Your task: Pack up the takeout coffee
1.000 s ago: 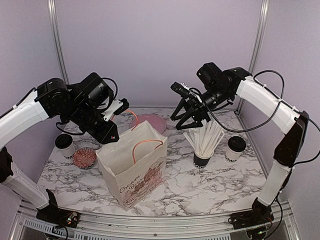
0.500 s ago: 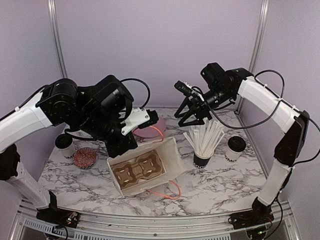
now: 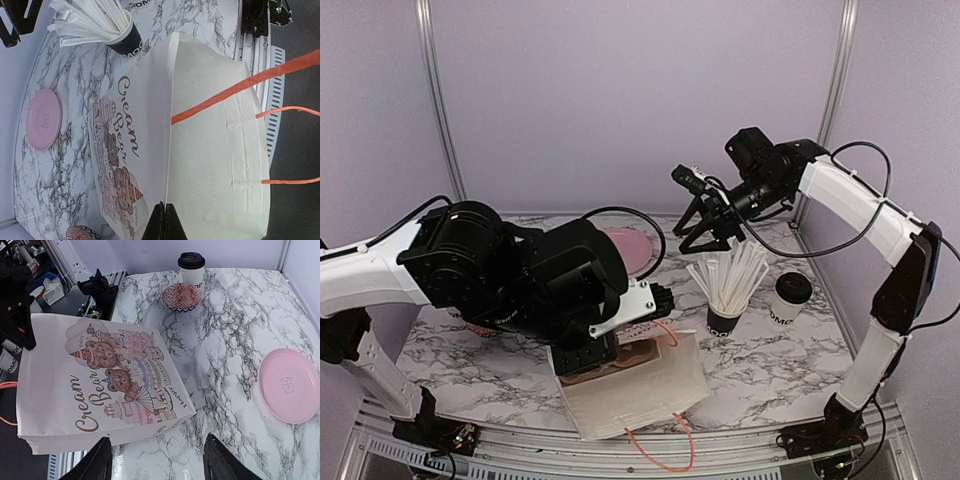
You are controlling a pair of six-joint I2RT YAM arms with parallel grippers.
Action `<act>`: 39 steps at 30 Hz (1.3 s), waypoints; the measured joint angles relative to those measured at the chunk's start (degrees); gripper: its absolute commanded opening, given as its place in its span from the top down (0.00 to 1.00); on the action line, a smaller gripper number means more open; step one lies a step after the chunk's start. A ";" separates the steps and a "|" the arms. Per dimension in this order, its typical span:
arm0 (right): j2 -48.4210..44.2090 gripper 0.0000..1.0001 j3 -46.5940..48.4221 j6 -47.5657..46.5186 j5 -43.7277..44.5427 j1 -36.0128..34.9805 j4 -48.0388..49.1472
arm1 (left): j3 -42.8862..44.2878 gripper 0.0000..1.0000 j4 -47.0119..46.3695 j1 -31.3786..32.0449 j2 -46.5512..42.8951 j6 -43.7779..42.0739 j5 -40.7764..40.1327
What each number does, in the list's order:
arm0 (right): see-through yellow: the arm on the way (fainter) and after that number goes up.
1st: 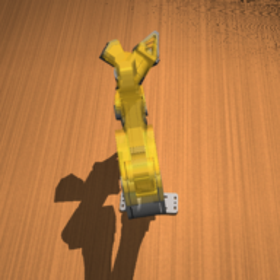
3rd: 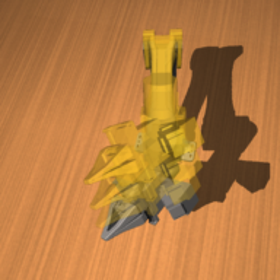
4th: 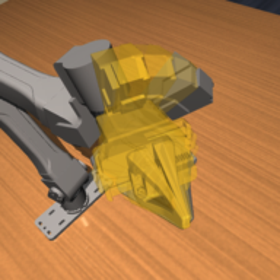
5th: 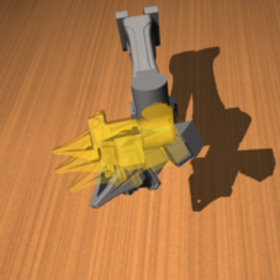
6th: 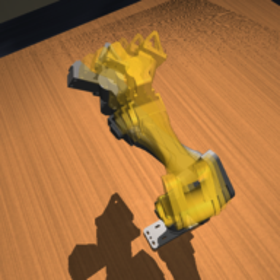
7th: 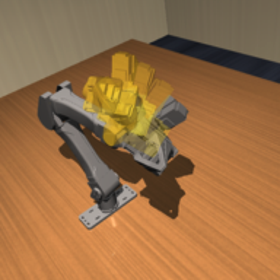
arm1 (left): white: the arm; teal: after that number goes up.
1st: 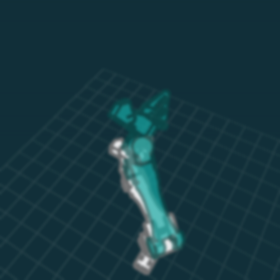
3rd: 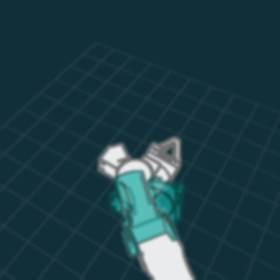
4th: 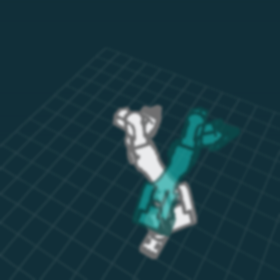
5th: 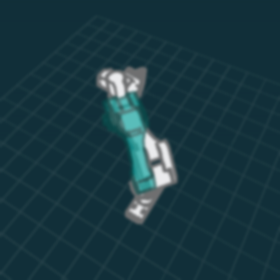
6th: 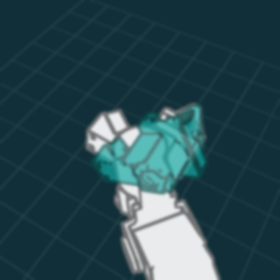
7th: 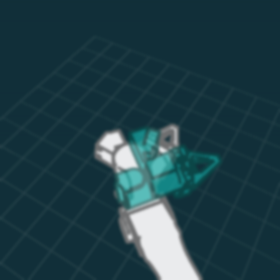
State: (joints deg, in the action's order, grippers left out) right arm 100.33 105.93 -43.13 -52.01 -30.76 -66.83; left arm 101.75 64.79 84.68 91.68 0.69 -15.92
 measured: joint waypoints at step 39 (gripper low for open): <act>-9.64 0.17 -24.68 -27.65 30.32 36.44 -4.37 | -7.74 1.00 -10.60 -25.14 -7.26 -17.66 12.70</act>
State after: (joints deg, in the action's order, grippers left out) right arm 90.70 81.25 -70.78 -21.69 5.67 -71.20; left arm 94.02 54.19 59.55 84.42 -16.97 -3.22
